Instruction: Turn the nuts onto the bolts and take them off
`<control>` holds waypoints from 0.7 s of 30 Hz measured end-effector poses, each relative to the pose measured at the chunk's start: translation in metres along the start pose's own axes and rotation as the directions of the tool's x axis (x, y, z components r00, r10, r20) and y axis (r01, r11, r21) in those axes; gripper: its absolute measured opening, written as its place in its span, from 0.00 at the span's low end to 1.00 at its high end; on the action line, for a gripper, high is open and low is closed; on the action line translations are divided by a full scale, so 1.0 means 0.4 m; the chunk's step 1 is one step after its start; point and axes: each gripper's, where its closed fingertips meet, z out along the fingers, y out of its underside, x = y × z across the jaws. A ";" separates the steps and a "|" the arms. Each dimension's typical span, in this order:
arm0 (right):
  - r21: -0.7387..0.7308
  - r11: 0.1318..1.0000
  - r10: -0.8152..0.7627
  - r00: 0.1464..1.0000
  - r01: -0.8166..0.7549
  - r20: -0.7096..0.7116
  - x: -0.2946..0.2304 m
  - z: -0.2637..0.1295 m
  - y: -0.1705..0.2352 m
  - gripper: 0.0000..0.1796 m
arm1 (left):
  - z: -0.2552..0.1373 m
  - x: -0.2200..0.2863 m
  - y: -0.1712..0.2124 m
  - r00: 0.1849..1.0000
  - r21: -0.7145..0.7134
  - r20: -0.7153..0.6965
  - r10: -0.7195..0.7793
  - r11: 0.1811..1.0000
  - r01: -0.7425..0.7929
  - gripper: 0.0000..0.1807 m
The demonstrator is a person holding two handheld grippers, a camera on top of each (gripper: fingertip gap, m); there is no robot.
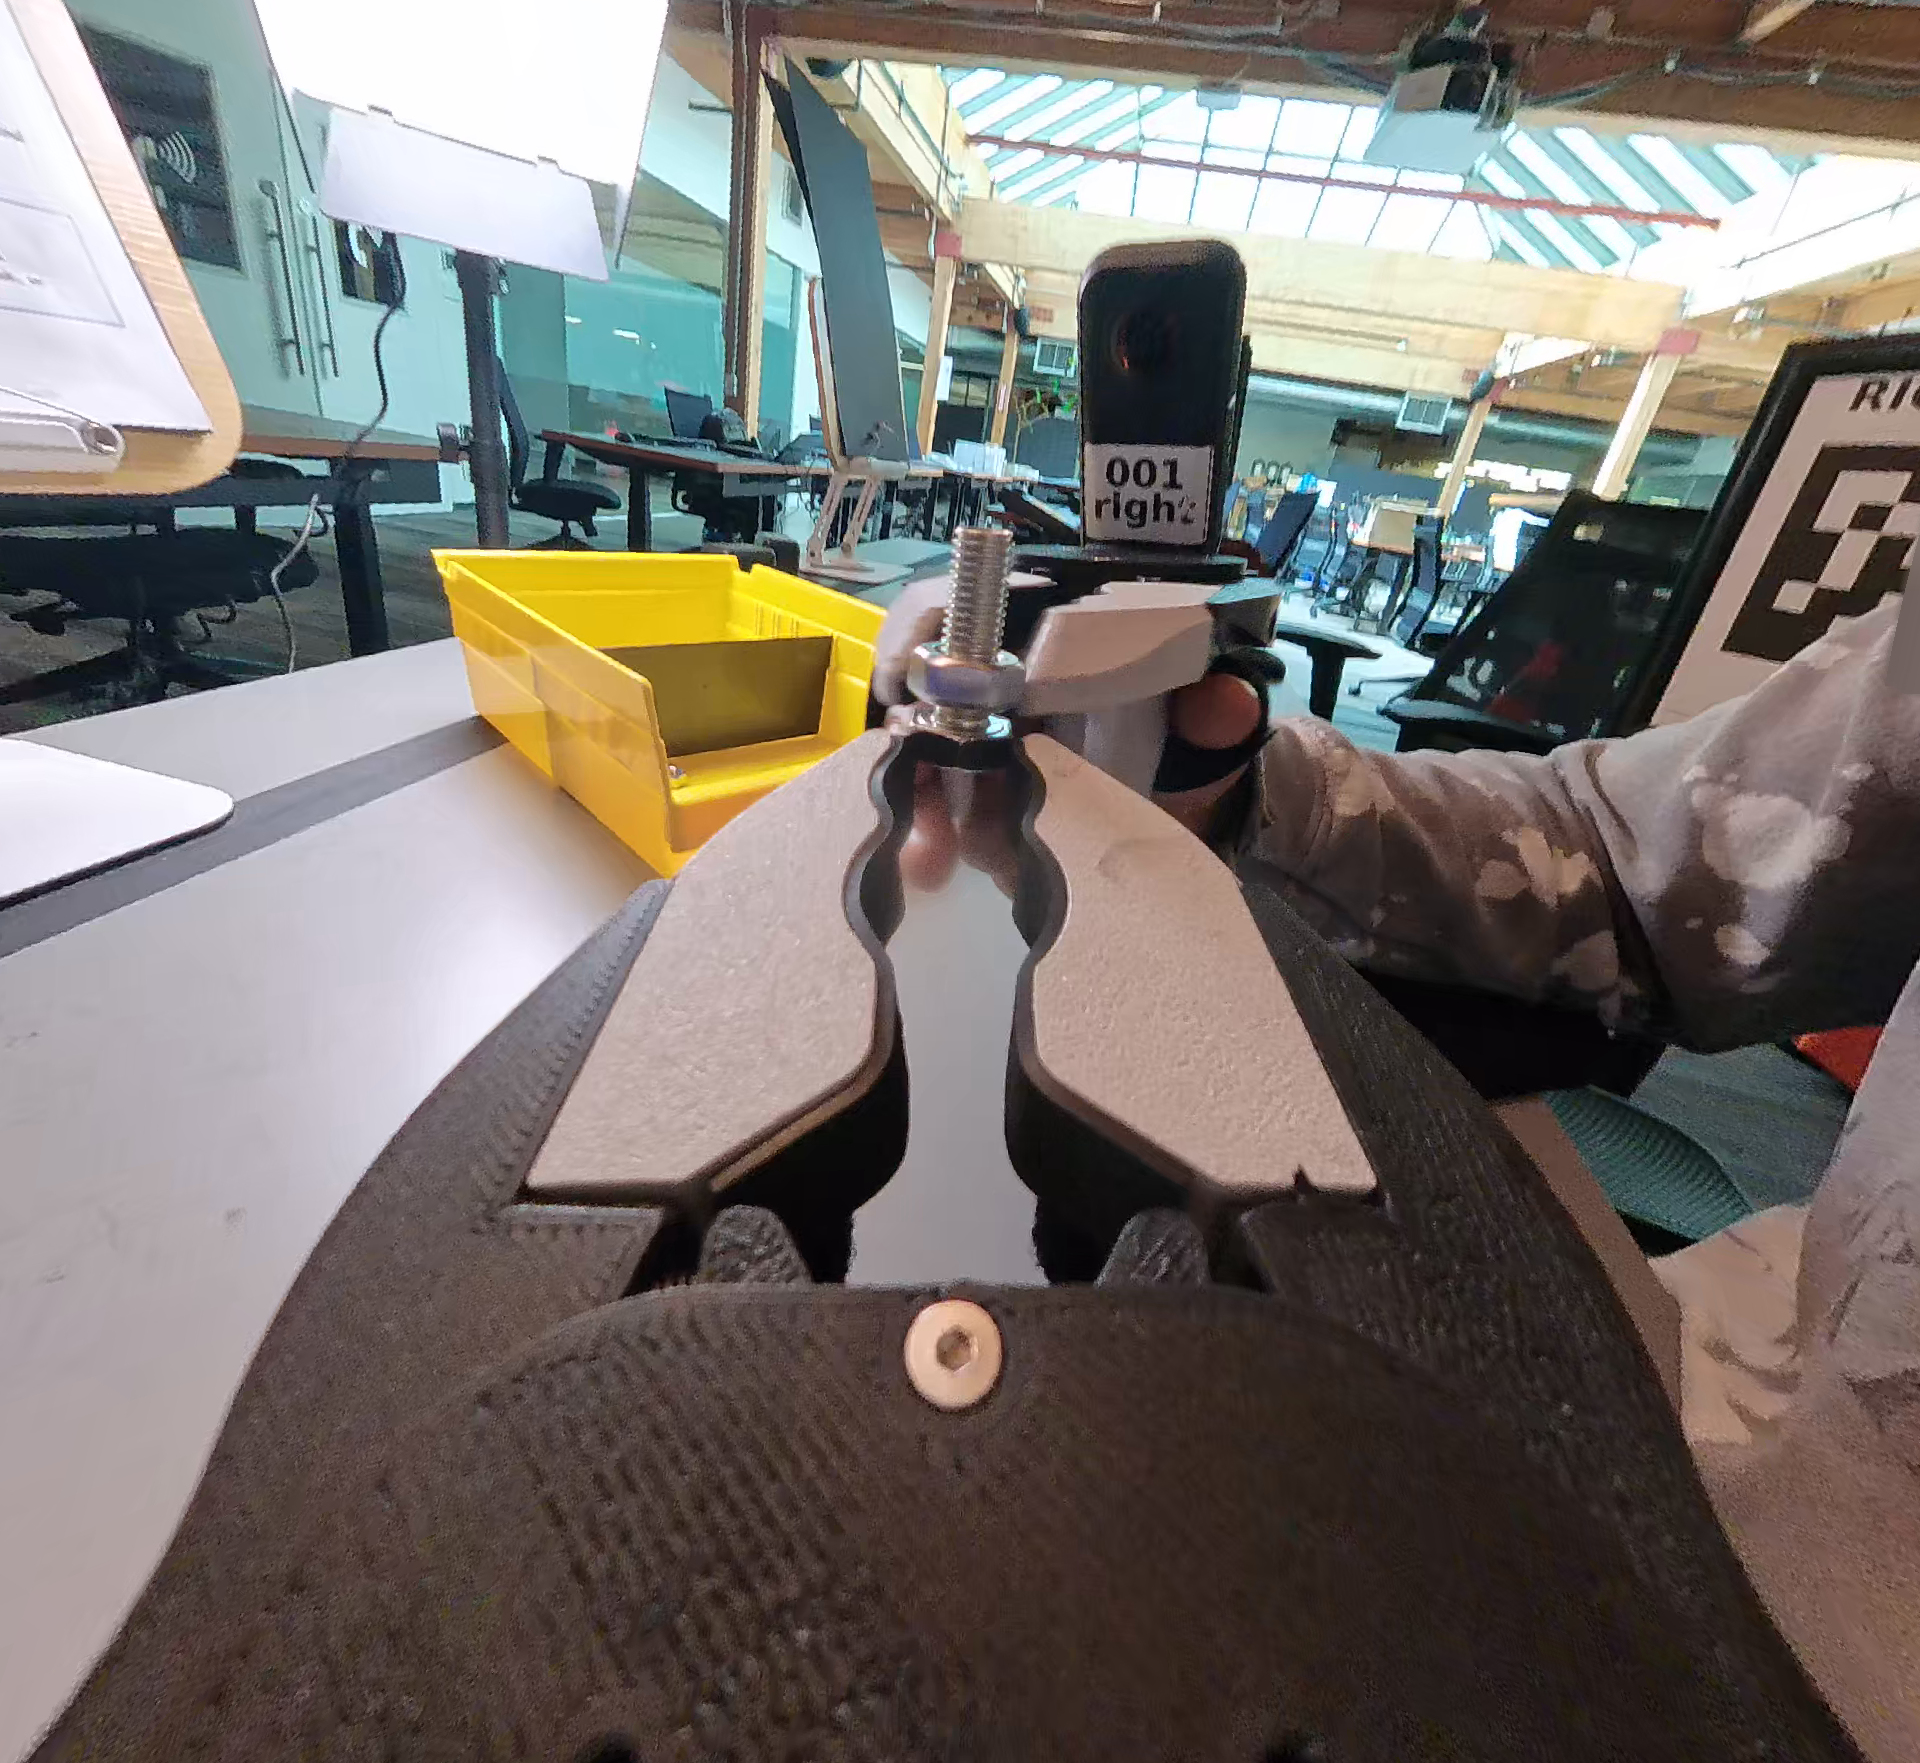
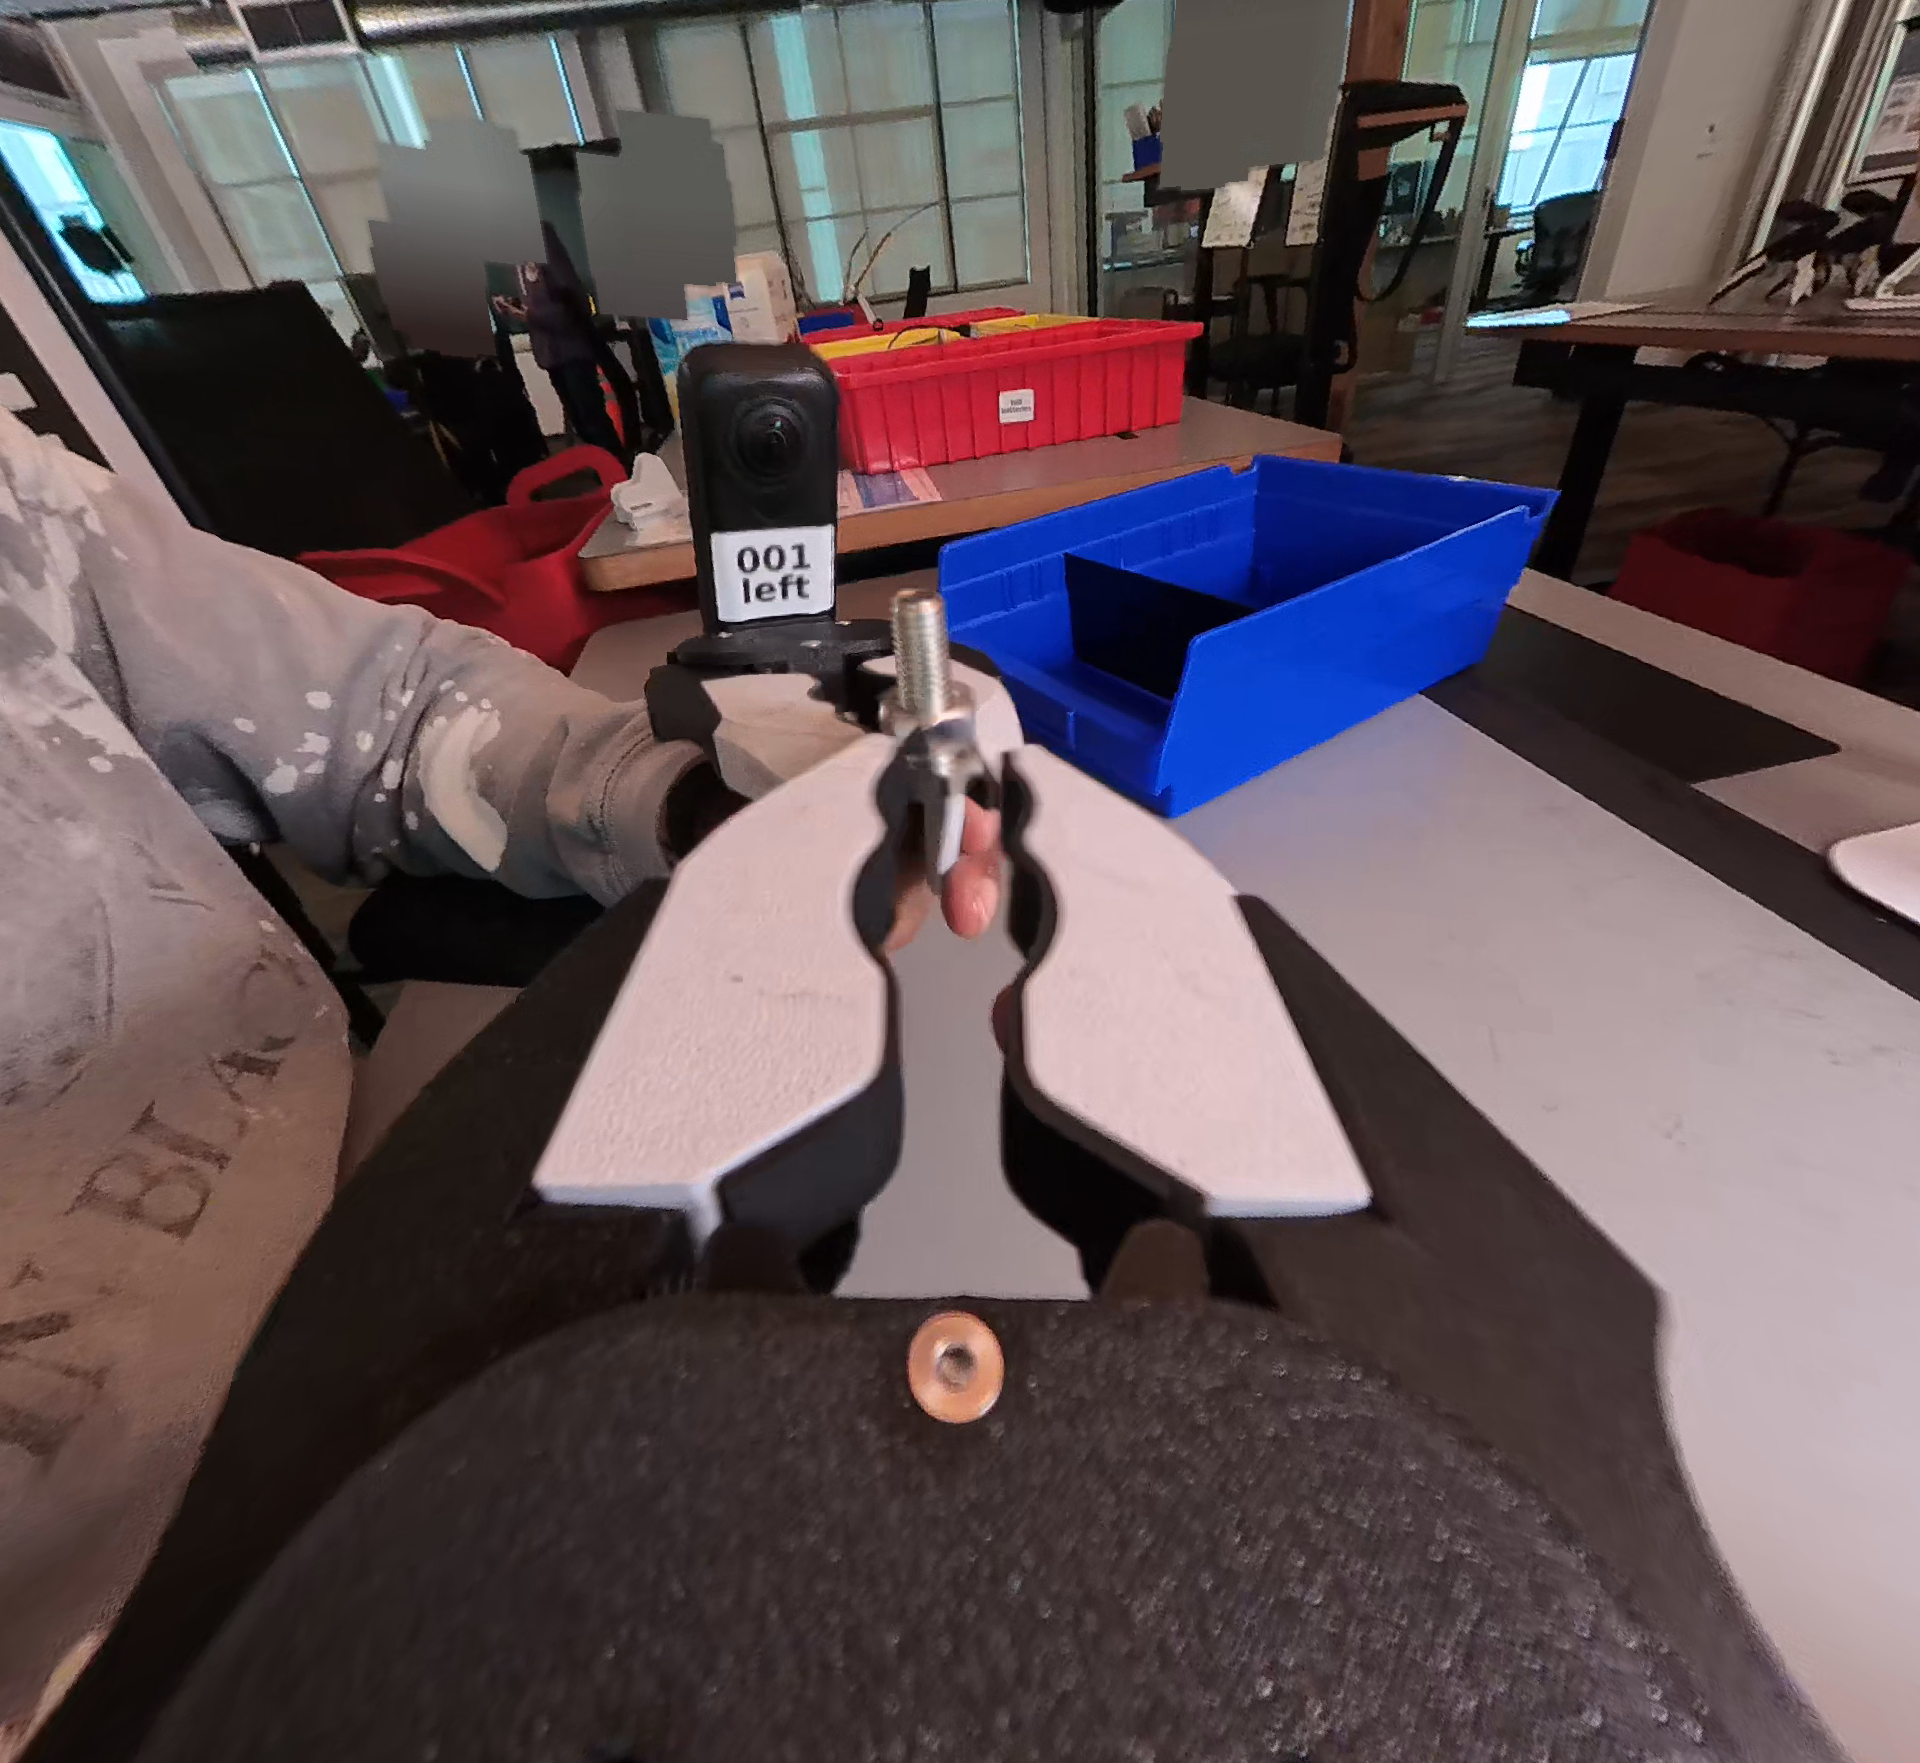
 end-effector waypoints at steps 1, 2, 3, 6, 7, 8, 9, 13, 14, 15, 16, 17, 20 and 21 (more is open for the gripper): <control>0.022 1.000 0.010 0.999 -0.009 -0.050 0.025 -0.012 -0.009 0.00 | -0.005 0.001 -0.012 1.000 0.026 -0.014 -0.009 1.000 0.010 0.10; 0.055 0.998 0.019 0.995 -0.013 -0.103 0.053 -0.027 -0.020 0.00 | -0.010 0.002 -0.024 1.000 0.046 -0.024 -0.018 0.999 0.019 0.10; 0.077 0.997 0.041 0.992 -0.032 -0.123 0.070 -0.040 -0.028 0.00 | -0.013 0.001 -0.032 1.000 0.056 -0.023 -0.013 0.998 0.015 0.10; 0.091 0.995 0.058 0.994 -0.050 -0.094 0.056 -0.037 -0.037 0.07 | -0.014 -0.006 -0.031 1.000 0.048 -0.013 -0.012 0.999 0.012 0.10; 0.076 0.996 0.042 0.996 -0.036 -0.081 0.041 -0.024 -0.032 0.11 | -0.012 -0.007 -0.025 1.000 0.039 -0.013 -0.018 0.999 0.019 0.10; 0.059 0.998 0.032 0.998 -0.029 -0.062 0.024 -0.008 -0.024 0.15 | -0.009 -0.008 -0.017 1.000 0.027 -0.009 -0.018 0.999 0.019 0.10; 0.044 0.999 0.029 0.998 -0.027 -0.049 0.010 0.006 -0.017 0.18 | -0.006 -0.005 -0.011 1.000 0.019 -0.013 -0.013 1.000 0.013 0.10; 0.033 0.999 0.029 0.999 -0.027 -0.044 0.009 0.010 -0.013 0.18 | -0.005 0.003 -0.012 1.000 0.011 -0.026 -0.011 1.000 0.012 0.10; 0.057 0.997 0.055 0.996 -0.051 -0.075 0.027 -0.001 -0.020 0.08 | -0.010 -0.002 -0.020 0.999 0.028 -0.027 -0.018 0.999 0.019 0.10; 0.100 0.993 0.072 0.991 -0.061 -0.114 0.049 -0.015 -0.032 0.04 | -0.015 -0.002 -0.027 0.999 0.039 -0.035 -0.020 0.999 0.021 0.10; 0.126 0.990 0.087 0.988 -0.071 -0.126 0.061 -0.027 -0.040 0.03 | -0.017 -0.004 -0.031 0.999 0.039 -0.031 -0.011 0.999 0.012 0.10; 0.128 0.988 0.099 0.988 -0.084 -0.119 0.063 -0.033 -0.042 0.04 | -0.017 -0.003 -0.034 1.000 0.040 -0.027 0.000 0.999 0.001 0.10; 0.107 0.992 0.076 0.994 -0.067 -0.082 0.032 -0.013 -0.040 0.13 | -0.013 -0.004 -0.026 1.000 0.028 -0.021 -0.003 1.000 0.003 0.10; 0.089 0.994 0.064 0.996 -0.058 -0.065 0.016 0.001 -0.034 0.16 | -0.011 -0.004 -0.019 1.000 0.020 -0.022 -0.005 1.000 0.005 0.10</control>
